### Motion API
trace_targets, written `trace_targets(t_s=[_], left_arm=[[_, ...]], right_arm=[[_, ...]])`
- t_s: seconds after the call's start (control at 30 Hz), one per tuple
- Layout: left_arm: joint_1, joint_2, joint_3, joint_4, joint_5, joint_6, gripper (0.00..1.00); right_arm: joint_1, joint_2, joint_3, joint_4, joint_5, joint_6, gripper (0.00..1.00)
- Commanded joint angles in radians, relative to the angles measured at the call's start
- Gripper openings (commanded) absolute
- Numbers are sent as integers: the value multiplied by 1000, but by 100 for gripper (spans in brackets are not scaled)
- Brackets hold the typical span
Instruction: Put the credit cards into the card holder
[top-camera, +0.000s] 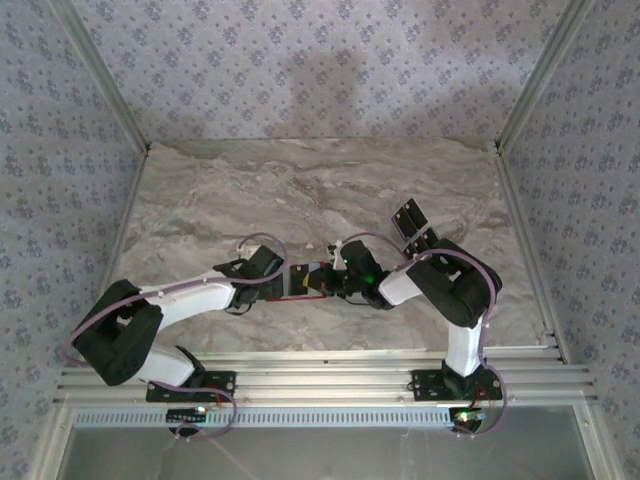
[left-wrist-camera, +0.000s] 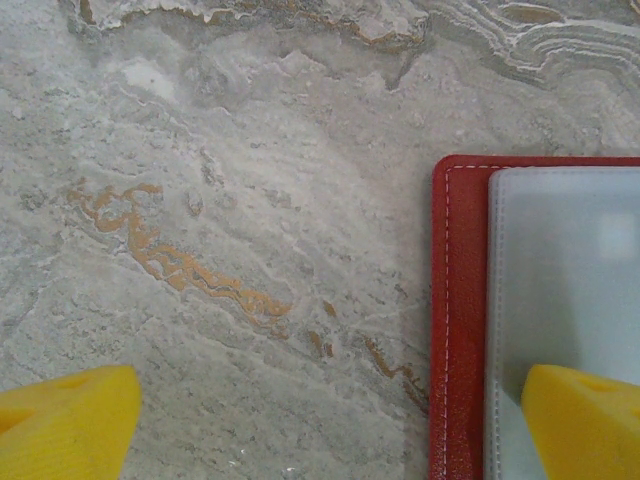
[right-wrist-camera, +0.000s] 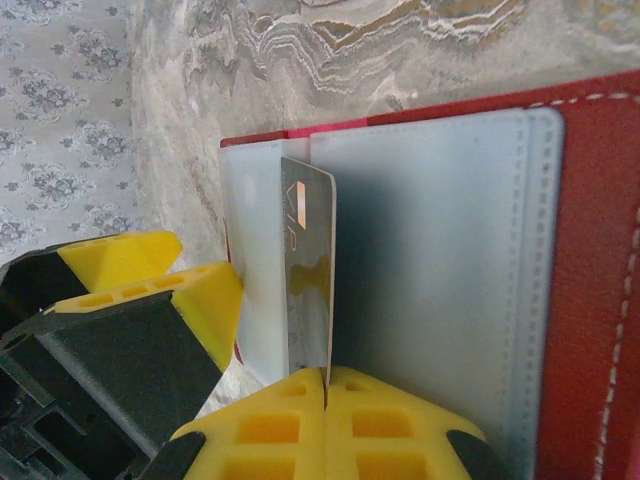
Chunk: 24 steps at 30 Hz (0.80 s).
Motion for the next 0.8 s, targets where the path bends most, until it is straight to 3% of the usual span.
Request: trace_targets(t_s=[0.0,0.77], left_arm=[[-3,9,-22,-68,-13,3,98],[-3,5,-10,-74,-8,6,98]], right_arm=[[-3,36,11,-42,-16,3,0],[7,90,129,-208,-77,-32,1]])
